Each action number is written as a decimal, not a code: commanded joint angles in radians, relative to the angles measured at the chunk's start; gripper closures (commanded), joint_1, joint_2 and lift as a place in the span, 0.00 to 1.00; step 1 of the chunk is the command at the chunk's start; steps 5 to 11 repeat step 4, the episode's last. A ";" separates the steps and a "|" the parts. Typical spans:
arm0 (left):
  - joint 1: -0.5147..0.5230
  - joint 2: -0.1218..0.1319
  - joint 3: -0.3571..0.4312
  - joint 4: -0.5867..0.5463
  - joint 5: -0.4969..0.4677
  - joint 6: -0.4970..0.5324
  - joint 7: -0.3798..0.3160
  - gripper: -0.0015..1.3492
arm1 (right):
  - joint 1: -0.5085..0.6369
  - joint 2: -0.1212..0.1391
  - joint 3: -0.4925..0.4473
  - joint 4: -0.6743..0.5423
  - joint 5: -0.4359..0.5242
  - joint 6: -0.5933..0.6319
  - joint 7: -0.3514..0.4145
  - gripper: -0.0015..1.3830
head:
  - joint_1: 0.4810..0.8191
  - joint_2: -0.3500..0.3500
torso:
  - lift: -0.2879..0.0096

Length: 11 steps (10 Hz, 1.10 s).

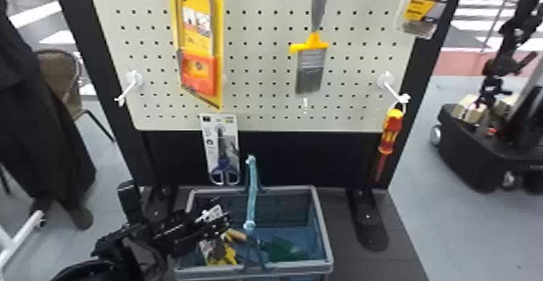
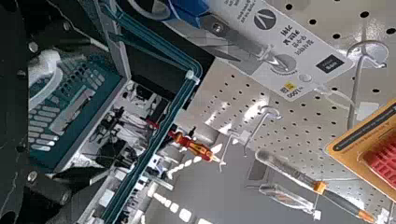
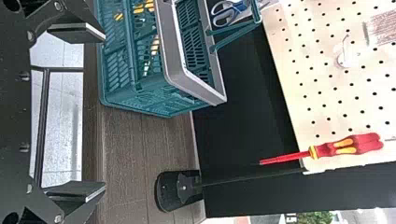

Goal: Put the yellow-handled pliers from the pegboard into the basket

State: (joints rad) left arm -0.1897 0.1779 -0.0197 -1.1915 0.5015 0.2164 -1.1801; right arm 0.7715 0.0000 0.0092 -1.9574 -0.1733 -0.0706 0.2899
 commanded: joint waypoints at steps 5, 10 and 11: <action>-0.003 0.000 0.001 0.000 0.002 -0.006 0.000 0.11 | 0.000 0.001 0.000 0.000 0.000 0.000 0.000 0.13 | 0.20 0.50 | 0.63; -0.003 0.000 0.001 0.000 0.002 -0.006 0.000 0.11 | 0.000 0.001 0.000 0.000 0.000 0.000 0.000 0.13 | 0.20 0.50 | 0.63; -0.003 0.000 0.001 0.000 0.002 -0.006 0.000 0.11 | 0.000 0.001 0.000 0.000 0.000 0.000 0.000 0.13 | 0.20 0.50 | 0.63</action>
